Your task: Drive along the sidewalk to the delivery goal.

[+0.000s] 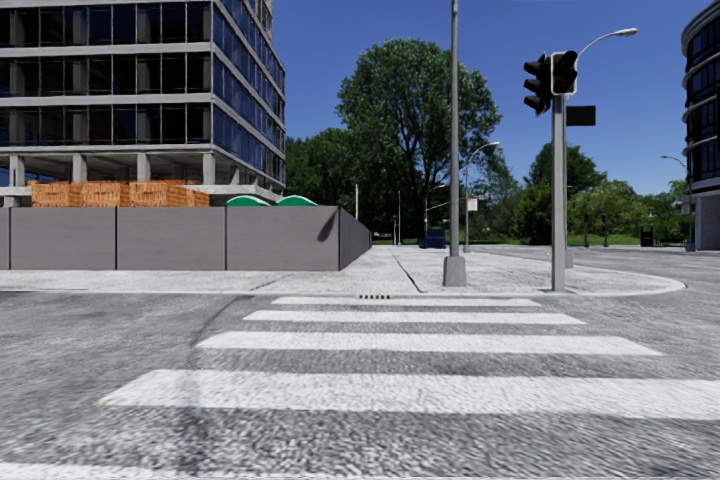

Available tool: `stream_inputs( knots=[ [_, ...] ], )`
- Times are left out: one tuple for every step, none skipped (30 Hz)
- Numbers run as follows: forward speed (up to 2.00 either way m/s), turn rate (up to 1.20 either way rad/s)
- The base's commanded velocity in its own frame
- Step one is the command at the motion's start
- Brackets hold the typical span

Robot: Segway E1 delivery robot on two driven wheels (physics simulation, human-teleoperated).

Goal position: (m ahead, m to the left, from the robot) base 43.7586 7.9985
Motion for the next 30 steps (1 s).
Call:
stream_inputs(
  knots=[
    [2.00,0.00],
    [2.00,0.00],
    [2.00,0.00],
    [2.00,0.00],
    [2.00,0.00],
    [2.00,0.00],
    [2.00,0.00],
    [2.00,0.00],
    [2.00,-0.03],
    [2.00,-0.15],
    [2.00,-0.20],
    [2.00,-0.21],
    [2.00,-0.21],
    [2.00,-0.21],
    [2.00,-0.22],
    [2.00,-0.22],
    [2.00,-0.22],
    [2.00,-0.22],
    [2.00,-0.22],
    [2.00,-0.22],
    [2.00,-0.22],
    [2.00,-0.22],
    [2.00,-0.22],
    [2.00,-0.22],
    [2.00,-0.22],
    [2.00,-0.22],
    [2.00,-0.22],
    [2.00,-0.22],
    [2.00,-0.22],
    [2.00,-0.22]
  ],
)
